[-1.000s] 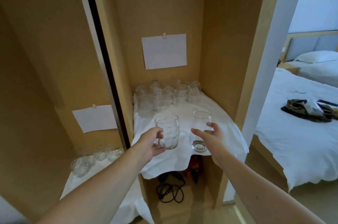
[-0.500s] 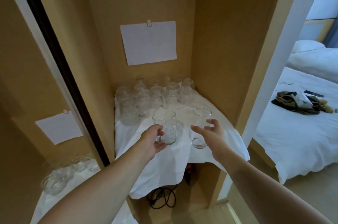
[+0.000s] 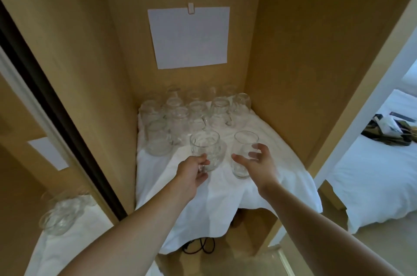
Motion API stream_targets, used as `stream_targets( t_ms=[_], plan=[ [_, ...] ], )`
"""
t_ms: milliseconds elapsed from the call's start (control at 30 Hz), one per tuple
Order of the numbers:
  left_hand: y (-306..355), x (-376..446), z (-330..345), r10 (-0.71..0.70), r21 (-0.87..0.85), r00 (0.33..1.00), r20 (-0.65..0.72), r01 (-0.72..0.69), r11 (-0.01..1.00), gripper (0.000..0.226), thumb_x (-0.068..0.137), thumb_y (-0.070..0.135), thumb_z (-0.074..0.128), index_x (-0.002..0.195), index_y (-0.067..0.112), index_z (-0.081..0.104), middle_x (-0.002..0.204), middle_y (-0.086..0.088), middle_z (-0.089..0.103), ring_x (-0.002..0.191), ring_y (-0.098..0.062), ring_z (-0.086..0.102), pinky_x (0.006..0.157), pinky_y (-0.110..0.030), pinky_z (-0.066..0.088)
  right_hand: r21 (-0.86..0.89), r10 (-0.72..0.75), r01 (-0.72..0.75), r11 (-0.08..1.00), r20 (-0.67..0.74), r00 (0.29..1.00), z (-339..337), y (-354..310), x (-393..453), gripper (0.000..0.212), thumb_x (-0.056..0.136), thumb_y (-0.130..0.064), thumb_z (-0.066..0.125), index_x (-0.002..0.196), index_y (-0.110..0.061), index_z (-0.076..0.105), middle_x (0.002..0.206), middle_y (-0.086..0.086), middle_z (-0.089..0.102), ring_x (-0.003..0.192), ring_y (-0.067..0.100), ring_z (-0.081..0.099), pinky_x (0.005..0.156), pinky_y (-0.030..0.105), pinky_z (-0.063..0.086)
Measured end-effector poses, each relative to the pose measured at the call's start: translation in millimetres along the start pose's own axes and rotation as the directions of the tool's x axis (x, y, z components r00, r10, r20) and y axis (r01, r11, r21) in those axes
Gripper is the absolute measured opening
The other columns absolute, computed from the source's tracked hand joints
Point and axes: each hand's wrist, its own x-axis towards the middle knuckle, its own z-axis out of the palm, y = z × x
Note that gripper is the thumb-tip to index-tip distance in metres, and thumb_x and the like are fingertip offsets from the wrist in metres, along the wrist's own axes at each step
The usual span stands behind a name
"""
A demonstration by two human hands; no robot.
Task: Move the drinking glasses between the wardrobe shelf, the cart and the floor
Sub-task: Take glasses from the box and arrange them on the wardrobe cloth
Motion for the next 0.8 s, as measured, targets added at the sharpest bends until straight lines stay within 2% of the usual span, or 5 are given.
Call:
stream_targets(
  t_ms=[233, 400, 467, 700, 800],
  plan=[
    [-17.0, 1.8, 19.0, 0.013, -0.015, 1.000, 0.014, -0.013, 1.000, 0.014, 0.090, 0.015, 0.073, 0.097, 0.003, 0.076, 0.117, -0.010, 0.070, 0.111, -0.026, 0.064, 0.101, -0.036, 0.054, 0.064, -0.064, 0.061, 0.996, 0.056, 0.996, -8.2, 7.0, 32.7, 0.085, 0.058, -0.047, 0.094, 0.127, -0.038, 0.047, 0.122, -0.006, 0.056, 0.115, 0.015, 0.058, 0.075, 0.023, 0.049],
    [-29.8, -5.5, 39.0, 0.047, -0.082, 0.998, -0.048, -0.051, 0.995, 0.016, 0.092, 0.016, 0.073, 0.103, 0.005, 0.073, 0.095, -0.006, 0.075, 0.096, -0.019, 0.067, 0.100, -0.033, 0.053, 0.063, -0.096, 0.088, 0.994, 0.145, 0.985, -17.5, 12.1, 53.5, 0.084, 0.062, -0.044, 0.094, 0.131, -0.040, 0.046, 0.127, -0.007, 0.057, 0.118, 0.012, 0.056, 0.074, 0.015, 0.043],
    [-32.8, -8.4, 47.3, 0.051, -0.111, 0.996, -0.075, -0.060, 0.992, 0.013, 0.091, 0.015, 0.074, 0.100, 0.005, 0.074, 0.087, -0.004, 0.076, 0.092, -0.018, 0.069, 0.092, -0.029, 0.056, 0.036, -0.122, 0.117, 0.992, 0.171, 0.978, -23.8, 18.6, 59.8, 0.084, 0.065, -0.043, 0.093, 0.133, -0.038, 0.045, 0.129, -0.008, 0.059, 0.120, 0.012, 0.056, 0.075, 0.013, 0.041],
    [-47.7, -19.5, 78.2, 0.069, -0.124, 0.986, -0.152, -0.088, 0.988, 0.020, 0.090, 0.022, 0.077, 0.099, 0.004, 0.075, 0.074, 0.001, 0.076, 0.064, -0.007, 0.073, 0.063, -0.018, 0.056, -0.007, -0.143, 0.154, 0.988, 0.341, 0.929, -35.4, 38.2, 85.1, 0.095, 0.063, -0.036, 0.096, 0.140, -0.032, 0.042, 0.132, -0.007, 0.057, 0.122, 0.012, 0.055, 0.095, 0.025, 0.047],
    [-49.5, -20.7, 85.5, 0.090, -0.129, 0.976, -0.201, -0.117, 0.985, 0.021, 0.091, 0.026, 0.076, 0.094, 0.006, 0.074, 0.073, 0.003, 0.075, 0.063, -0.006, 0.071, 0.071, -0.020, 0.056, -0.049, -0.120, 0.149, 0.988, 0.377, 0.918, -38.7, 52.8, 92.1, 0.095, 0.059, -0.042, 0.097, 0.138, -0.034, 0.045, 0.127, -0.014, 0.060, 0.119, 0.008, 0.057, 0.088, 0.018, 0.045]
  ],
)
